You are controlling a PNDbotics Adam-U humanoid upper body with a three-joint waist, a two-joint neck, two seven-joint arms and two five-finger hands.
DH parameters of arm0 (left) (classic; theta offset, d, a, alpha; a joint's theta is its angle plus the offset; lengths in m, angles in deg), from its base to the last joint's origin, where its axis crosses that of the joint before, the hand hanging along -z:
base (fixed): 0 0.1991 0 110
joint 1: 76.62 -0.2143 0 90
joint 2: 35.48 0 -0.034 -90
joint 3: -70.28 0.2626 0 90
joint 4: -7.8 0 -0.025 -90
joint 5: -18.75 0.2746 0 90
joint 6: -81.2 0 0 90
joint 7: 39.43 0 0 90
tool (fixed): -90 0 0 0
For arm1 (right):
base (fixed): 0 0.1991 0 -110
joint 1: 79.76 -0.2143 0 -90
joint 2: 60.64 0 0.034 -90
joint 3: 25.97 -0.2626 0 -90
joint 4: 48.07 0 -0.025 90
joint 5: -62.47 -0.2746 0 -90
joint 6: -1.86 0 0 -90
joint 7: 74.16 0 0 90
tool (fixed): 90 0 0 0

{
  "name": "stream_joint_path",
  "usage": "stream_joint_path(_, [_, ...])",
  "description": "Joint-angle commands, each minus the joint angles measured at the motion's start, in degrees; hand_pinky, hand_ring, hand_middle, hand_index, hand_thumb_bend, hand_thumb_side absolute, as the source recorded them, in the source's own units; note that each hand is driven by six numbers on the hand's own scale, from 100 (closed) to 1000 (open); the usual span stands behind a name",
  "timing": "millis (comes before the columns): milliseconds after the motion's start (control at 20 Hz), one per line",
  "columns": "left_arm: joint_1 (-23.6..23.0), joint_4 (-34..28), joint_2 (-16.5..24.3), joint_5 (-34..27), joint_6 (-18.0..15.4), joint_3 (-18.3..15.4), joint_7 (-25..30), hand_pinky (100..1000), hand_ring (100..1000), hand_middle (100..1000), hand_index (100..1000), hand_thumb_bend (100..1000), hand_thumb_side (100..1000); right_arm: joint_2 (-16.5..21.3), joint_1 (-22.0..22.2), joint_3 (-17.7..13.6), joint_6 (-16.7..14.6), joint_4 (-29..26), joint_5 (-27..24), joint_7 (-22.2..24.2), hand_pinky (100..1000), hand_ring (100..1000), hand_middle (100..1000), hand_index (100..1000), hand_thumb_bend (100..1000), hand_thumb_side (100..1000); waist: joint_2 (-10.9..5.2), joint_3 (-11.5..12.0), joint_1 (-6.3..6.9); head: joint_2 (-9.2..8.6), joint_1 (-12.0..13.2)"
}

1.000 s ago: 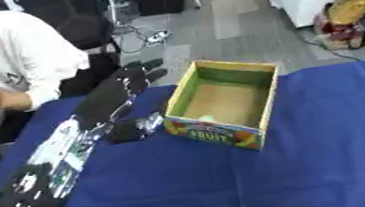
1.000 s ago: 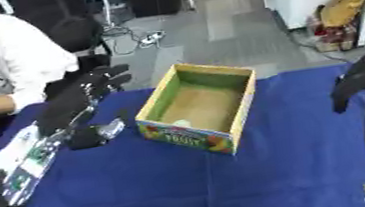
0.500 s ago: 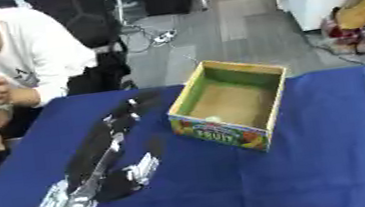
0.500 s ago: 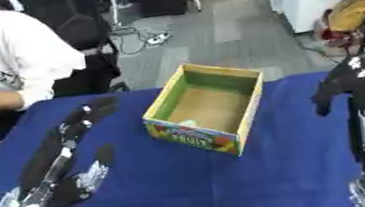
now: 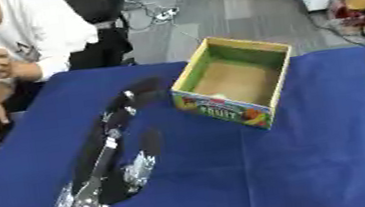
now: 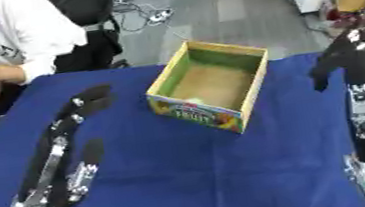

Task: Pick up objects on the table and place them in the box.

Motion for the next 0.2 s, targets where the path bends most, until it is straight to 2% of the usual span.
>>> stream_joint_path(50, [0.40, -1.69, 0.83, -2.34, -1.11, -0.84, 2.07, 768, 788, 908, 873, 157, 942, 0.01, -0.86, 0.19, -0.54, -0.74, -0.07, 1.65, 160, 256, 358, 441, 100, 711, -0.89, 0.06, -0.21, 1.04, -0.25])
stream_joint_path(200, [0.60, -1.87, 1.22, -3.81, -1.25, -0.77, 3.49, 767, 788, 908, 871, 149, 944, -0.09, -0.98, 0.43, -1.50, -0.91, -0.27, 3.78, 159, 257, 359, 442, 100, 694, -0.87, 0.04, -0.35, 1.97, -0.20])
